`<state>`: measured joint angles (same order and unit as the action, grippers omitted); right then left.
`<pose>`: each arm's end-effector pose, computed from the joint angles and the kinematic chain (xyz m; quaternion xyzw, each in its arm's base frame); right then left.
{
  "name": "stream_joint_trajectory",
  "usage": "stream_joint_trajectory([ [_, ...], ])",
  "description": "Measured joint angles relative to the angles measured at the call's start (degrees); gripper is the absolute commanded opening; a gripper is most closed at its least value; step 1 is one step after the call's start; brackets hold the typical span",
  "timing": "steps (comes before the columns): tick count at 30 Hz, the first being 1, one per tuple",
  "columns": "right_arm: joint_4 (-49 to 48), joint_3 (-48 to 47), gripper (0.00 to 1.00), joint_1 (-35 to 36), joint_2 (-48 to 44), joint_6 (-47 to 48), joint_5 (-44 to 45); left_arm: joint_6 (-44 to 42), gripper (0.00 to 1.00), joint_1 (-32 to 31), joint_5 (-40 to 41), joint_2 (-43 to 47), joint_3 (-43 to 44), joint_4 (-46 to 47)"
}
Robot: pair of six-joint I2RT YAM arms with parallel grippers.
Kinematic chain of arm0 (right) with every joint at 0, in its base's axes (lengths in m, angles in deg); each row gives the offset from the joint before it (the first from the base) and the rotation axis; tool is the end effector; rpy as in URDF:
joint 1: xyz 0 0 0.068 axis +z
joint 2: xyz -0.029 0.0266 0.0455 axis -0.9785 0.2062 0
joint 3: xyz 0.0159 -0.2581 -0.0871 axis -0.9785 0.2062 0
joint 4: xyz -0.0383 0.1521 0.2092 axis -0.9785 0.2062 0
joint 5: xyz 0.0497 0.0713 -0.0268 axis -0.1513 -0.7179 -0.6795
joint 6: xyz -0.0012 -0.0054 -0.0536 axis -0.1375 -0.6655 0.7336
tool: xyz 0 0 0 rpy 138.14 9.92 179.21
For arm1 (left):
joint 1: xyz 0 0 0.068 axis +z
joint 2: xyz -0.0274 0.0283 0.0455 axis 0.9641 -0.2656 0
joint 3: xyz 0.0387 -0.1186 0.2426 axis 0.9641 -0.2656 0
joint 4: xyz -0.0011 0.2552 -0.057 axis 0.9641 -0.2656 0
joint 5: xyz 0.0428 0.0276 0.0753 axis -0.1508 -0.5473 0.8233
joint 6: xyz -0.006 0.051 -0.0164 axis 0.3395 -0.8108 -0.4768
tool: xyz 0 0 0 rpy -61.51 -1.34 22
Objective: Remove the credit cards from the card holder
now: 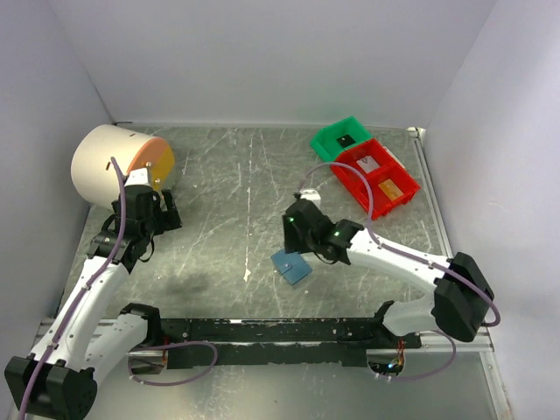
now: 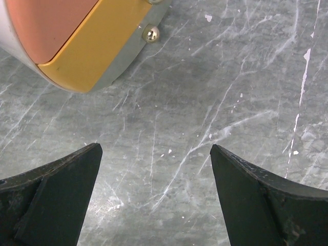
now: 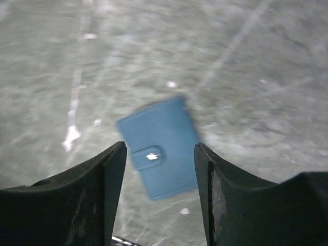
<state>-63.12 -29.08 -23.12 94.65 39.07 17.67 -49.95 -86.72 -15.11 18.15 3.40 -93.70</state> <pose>0.1649 0.2167 0.2450 -0.1005 0.9237 0.1432 0.3408 0.1788 -0.0272 0.2830 -0.1370 0.8783 0.0080 0.4579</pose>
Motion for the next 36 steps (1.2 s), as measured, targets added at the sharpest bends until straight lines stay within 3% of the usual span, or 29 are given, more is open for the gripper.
stream_joint_trajectory([
  [4, -0.3, 4.7, 0.53, -8.5, 2.4, -0.6, -6.7, 0.0, 1.00, -0.1, -0.1, -0.2, 0.0, -0.1],
  [17, -1.4, 5.4, 0.46, -9.0, 9.2, -1.4, -12.4, 0.0, 0.99, -0.1, -1.1, -0.2, 0.0, -0.1],
  [27, -12.8, 18.7, 0.40, -7.6, -0.5, -11.3, -16.2, 0.0, 0.99, -0.2, -2.1, -0.2, 0.0, 0.0],
  [32, -10.3, 18.0, 0.51, -3.2, -1.6, -13.9, -16.3, -0.2, 0.99, -0.2, -2.6, -0.5, 0.0, 0.0],
  [36, -0.9, 10.5, 0.63, -4.1, -2.5, -11.6, -8.9, -1.2, 1.00, -0.2, -3.1, -0.7, 0.0, 0.1],
])
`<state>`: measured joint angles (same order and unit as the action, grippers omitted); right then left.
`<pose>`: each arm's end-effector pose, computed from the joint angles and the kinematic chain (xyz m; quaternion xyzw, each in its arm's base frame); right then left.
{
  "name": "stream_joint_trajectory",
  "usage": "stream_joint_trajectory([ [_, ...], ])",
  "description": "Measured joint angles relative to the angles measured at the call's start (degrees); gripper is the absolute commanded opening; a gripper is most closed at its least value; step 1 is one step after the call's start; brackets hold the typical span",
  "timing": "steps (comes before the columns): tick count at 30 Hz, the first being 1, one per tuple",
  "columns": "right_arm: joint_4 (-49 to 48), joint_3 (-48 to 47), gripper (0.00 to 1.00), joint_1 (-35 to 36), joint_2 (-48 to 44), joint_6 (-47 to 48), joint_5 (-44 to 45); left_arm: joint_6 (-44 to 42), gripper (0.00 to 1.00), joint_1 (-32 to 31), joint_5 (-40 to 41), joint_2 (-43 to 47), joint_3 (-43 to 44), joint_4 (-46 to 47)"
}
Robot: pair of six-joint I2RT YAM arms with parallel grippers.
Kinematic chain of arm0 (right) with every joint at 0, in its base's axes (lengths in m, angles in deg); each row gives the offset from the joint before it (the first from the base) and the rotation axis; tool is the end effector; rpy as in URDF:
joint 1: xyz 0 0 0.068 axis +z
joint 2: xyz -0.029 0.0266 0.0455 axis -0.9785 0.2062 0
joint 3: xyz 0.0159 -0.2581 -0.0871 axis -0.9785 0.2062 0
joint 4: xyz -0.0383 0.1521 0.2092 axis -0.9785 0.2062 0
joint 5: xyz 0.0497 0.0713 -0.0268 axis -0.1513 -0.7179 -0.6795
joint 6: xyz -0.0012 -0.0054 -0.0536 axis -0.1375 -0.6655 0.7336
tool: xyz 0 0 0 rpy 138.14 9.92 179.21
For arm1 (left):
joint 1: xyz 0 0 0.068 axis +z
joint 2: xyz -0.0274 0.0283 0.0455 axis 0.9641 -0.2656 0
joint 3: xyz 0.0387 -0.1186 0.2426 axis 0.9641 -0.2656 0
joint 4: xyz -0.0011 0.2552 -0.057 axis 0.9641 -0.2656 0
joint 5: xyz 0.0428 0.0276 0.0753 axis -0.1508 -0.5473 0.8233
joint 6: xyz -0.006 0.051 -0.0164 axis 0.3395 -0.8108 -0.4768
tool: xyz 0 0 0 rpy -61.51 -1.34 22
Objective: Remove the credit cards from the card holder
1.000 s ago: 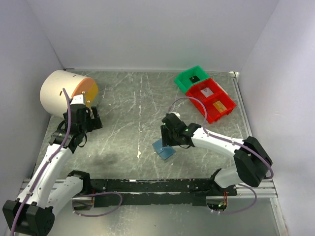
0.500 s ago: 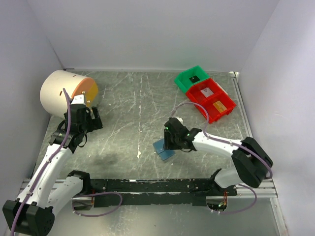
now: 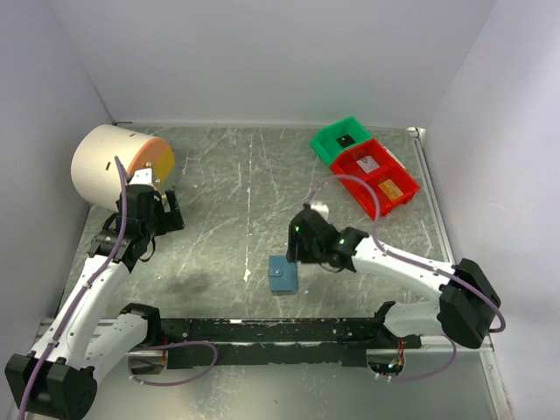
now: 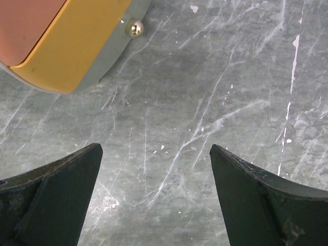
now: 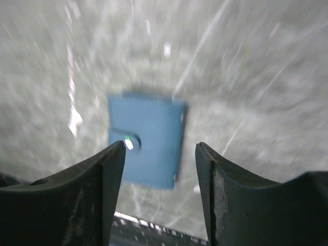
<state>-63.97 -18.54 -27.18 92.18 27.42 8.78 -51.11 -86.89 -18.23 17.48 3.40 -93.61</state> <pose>0.1571 0.1849 0.1982 -0.0052 0.9560 0.1687 0.2400 0.1807 -0.0301 0.2810 -0.1147 0.8863 -0.0102 0.4485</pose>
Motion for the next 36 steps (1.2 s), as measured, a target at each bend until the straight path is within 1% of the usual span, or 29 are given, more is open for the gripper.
stream_joint_trajectory([
  [4, 3.7, -11.9, 0.99, -5.4, -0.6, 6.1, 10.1, -0.5, 1.00, 0.0, -0.9, 0.0, 0.0, 0.3],
  [5, 3.8, -14.1, 1.00, -6.7, -0.5, 7.3, 12.3, -0.6, 0.99, 0.0, -1.0, 0.0, 0.0, 0.4],
  [8, 3.4, -20.8, 1.00, -12.8, 0.4, 11.5, 19.4, -0.7, 1.00, -0.1, -1.0, -0.1, 0.0, 0.6],
  [11, 1.9, -24.5, 1.00, -20.2, 3.7, 13.4, 20.2, -0.6, 1.00, -0.1, -0.8, 0.0, 0.0, 0.6],
  [15, 2.8, -31.7, 1.00, -31.2, 13.9, 13.1, 18.1, -0.6, 0.99, -0.1, -0.7, 0.6, 0.0, 0.6],
  [18, 5.4, -38.3, 1.00, -36.9, 23.0, 11.7, 17.2, -0.6, 1.00, -0.1, -0.7, 0.8, 0.0, 0.6],
  [21, 8.3, -42.1, 0.98, -39.4, 28.3, 10.0, 17.7, -0.6, 1.00, -0.2, -0.7, 0.7, 0.0, 0.6],
  [23, 9.6, -42.6, 0.97, -40.5, 29.6, 8.9, 17.7, -0.6, 1.00, -0.2, -0.7, 0.4, 0.0, 0.6],
  [26, 10.1, -42.5, 0.88, -42.8, 29.9, 7.9, 16.0, -0.6, 0.99, -0.2, -0.7, 0.3, 0.0, 0.6],
  [32, 8.1, -42.6, 0.73, -49.4, 31.4, 8.1, 8.8, -0.6, 0.99, -0.2, -0.7, 0.2, 0.0, 0.6],
  [34, 7.6, -42.7, 0.69, -50.1, 32.8, 8.7, 6.7, -0.6, 1.00, -0.2, -0.7, 0.2, 0.0, 0.6],
  [36, 7.4, -43.0, 0.68, -50.2, 34.5, 9.0, 5.1, -0.7, 1.00, -0.2, -0.9, 0.2, 0.0, 0.6],
])
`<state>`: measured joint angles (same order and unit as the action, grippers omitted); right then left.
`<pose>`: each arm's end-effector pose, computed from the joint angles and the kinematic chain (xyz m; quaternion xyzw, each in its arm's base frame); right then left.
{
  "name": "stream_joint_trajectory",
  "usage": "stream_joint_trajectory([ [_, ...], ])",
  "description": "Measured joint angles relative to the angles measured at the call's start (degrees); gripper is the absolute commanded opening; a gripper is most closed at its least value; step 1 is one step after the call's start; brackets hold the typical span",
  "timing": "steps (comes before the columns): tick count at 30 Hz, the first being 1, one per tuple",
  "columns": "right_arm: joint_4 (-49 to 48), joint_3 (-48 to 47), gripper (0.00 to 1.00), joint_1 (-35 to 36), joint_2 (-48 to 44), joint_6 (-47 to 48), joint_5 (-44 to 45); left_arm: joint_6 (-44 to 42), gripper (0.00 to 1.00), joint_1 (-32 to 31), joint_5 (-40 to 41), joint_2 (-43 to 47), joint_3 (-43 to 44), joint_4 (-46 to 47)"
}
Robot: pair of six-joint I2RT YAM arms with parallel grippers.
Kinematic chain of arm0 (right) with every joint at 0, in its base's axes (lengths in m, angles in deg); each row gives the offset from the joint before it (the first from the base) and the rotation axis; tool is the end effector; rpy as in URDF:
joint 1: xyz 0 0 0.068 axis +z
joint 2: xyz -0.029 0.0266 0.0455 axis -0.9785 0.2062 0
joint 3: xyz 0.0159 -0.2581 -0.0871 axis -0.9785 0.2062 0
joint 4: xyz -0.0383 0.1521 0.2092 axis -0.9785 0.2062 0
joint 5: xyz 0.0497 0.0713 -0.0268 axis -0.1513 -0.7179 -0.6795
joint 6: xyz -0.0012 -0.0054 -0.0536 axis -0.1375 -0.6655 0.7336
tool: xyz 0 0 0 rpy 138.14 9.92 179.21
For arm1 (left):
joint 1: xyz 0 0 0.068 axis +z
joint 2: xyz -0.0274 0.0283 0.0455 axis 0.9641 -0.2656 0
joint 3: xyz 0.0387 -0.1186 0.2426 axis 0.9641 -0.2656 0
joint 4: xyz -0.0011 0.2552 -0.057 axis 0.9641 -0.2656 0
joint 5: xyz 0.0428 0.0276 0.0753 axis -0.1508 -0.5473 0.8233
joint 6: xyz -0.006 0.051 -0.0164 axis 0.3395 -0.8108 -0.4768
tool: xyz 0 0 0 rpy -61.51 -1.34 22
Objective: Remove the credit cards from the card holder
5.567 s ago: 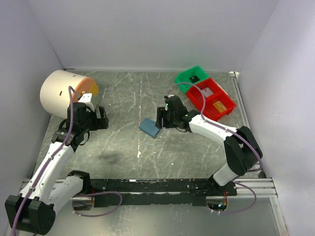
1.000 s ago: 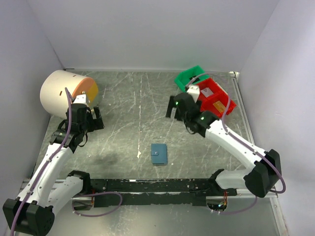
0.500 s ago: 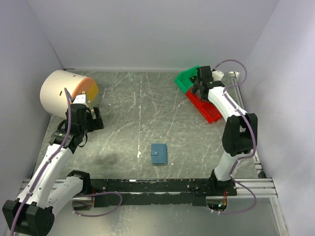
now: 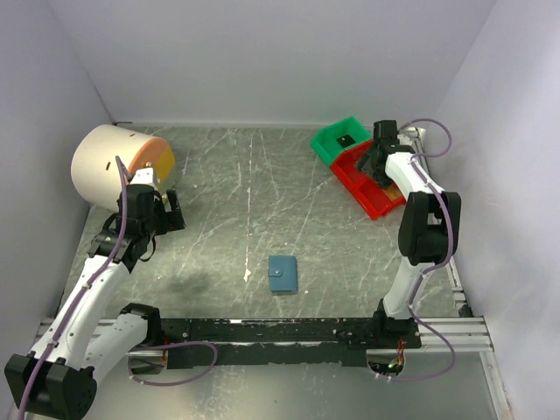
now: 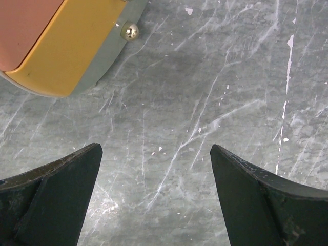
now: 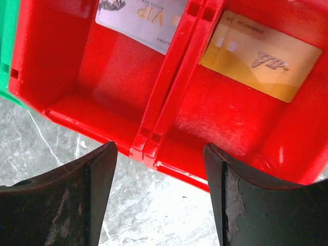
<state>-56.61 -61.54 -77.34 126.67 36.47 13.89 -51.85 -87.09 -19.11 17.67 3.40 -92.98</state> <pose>0.4094 -0.0031 0.2359 0.3416 0.8858 -0.0088 0.3141 0.1808 -0.0313 0.2824 -0.1047 0.8851 -0.0169 0.4531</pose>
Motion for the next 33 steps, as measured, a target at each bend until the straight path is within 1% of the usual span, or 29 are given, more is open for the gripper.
stream_joint_trajectory([
  [3, -0.1, -0.8, 0.64, 0.2, 2.3, 0.2, -1.1, -0.3, 0.99, 0.0, -0.4, -0.3, 0.0, 0.1],
  [12, -0.7, -3.1, 0.48, 0.2, 5.1, 1.1, -1.6, -0.8, 0.99, 0.0, -1.2, -0.8, 0.0, 0.2],
  [16, -1.4, -3.1, 0.45, 0.2, 5.2, 1.5, -2.2, -0.8, 1.00, 0.0, -1.2, -0.8, 0.0, 0.3],
  [19, -2.2, -2.6, 0.38, 0.2, 5.1, 1.9, -2.4, -0.8, 0.99, 0.0, -1.2, -0.8, 0.0, 0.3],
  [28, -3.8, -1.0, 0.37, 0.2, 4.6, 2.3, -2.3, -0.8, 0.99, 0.0, -1.2, -0.8, 0.0, 0.3],
  [32, -3.8, -1.0, 0.27, 0.2, 4.6, 2.4, -2.3, -0.8, 0.99, 0.0, -1.2, -0.8, 0.0, 0.3],
  [33, -3.8, -1.0, 0.26, 0.2, 4.6, 2.3, -2.4, -0.8, 0.99, 0.0, -1.2, -0.8, 0.0, 0.3],
])
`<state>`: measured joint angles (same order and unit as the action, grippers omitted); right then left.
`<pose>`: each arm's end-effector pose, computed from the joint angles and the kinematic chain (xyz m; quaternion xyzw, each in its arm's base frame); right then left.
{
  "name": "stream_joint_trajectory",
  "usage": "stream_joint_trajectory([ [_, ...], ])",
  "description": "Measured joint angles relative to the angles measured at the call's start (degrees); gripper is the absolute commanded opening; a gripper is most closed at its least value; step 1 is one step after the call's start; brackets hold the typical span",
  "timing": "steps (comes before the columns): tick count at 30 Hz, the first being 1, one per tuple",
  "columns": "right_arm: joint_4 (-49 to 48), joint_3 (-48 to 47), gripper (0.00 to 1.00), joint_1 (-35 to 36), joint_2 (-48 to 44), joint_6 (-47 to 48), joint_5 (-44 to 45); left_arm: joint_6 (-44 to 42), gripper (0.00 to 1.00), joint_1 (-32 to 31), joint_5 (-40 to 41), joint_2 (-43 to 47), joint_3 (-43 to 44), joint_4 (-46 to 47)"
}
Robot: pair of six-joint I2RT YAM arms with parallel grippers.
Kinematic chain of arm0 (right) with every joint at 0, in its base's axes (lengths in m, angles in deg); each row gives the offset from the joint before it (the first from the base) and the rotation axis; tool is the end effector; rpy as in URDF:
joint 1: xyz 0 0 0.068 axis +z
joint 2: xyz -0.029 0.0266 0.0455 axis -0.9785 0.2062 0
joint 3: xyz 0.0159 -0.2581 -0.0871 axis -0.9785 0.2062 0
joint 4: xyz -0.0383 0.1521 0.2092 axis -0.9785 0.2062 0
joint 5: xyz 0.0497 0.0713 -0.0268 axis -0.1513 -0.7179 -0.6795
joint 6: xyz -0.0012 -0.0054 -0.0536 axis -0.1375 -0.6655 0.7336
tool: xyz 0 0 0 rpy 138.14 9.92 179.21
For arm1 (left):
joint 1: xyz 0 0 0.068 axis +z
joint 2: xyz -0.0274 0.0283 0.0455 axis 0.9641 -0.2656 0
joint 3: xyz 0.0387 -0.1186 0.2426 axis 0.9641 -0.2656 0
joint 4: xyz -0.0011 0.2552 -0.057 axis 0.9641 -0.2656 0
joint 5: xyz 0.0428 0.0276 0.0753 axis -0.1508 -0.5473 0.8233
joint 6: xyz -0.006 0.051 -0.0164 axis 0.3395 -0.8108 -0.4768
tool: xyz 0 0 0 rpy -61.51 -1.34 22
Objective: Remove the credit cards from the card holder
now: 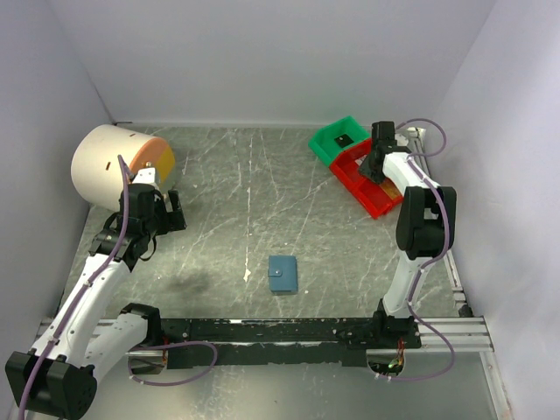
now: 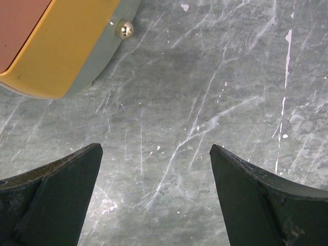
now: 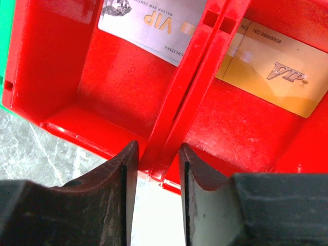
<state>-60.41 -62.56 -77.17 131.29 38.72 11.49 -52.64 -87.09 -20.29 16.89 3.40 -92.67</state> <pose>0.4269 -0.0001 0.2131 0.3176 0.8962 0.0051 0.3097 0.1834 -0.0326 0.2805 -0.0938 0.8889 -0.0216 0.4478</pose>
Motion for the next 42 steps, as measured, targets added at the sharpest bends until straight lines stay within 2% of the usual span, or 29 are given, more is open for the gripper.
stream_joint_trajectory([
  [19, -3.9, 8.9, 0.25, 2.4, -6.1, 1.9, -3.9, 0.0, 0.99, 0.0, 0.0, 0.2, 0.0, 0.0],
  [42, 0.4, 9.3, 0.25, 28.0, -8.0, 3.2, -1.9, 0.0, 0.99, -0.1, 0.0, 0.8, 0.0, 0.0],
])
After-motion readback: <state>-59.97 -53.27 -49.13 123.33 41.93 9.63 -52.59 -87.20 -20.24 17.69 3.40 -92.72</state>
